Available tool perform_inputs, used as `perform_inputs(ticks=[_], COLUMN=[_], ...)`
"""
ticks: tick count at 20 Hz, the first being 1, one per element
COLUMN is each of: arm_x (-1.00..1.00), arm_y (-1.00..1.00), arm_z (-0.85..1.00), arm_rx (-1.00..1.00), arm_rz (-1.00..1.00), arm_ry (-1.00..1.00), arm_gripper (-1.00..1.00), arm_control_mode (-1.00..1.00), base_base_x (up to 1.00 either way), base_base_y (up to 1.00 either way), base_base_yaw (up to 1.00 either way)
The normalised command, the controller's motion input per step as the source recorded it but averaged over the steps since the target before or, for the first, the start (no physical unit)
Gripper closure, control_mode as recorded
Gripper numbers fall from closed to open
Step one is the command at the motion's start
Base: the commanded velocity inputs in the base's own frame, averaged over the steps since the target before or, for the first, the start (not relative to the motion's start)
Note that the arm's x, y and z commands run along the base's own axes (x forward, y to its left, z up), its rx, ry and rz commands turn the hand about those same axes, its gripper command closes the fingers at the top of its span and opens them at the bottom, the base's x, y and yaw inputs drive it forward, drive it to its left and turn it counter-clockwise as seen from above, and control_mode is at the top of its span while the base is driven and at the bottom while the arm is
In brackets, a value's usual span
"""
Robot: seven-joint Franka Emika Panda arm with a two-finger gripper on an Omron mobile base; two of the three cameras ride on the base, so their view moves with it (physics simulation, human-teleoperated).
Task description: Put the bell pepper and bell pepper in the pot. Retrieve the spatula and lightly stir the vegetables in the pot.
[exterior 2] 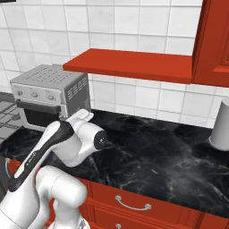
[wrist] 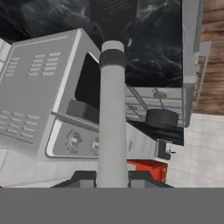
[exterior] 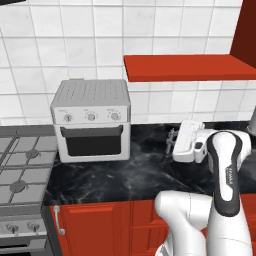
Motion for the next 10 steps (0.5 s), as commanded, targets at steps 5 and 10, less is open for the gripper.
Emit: perform_inputs(ticks=[5,10], arm_x=[0.05,0.00], arm_y=[0.10,0.00], arm_z=[-0.02,0.00], arm_rx=[-0.13,0.00], arm_rz=[-0.05,0.00], arm_ry=[0.01,0.00], arm_gripper=[1.00,1.00], arm_control_mode=[-1.00,1.00], base_base_x=[0.00,-0.08], base_base_y=[0.00,0.00], base_base_yaw=[0.00,0.01])
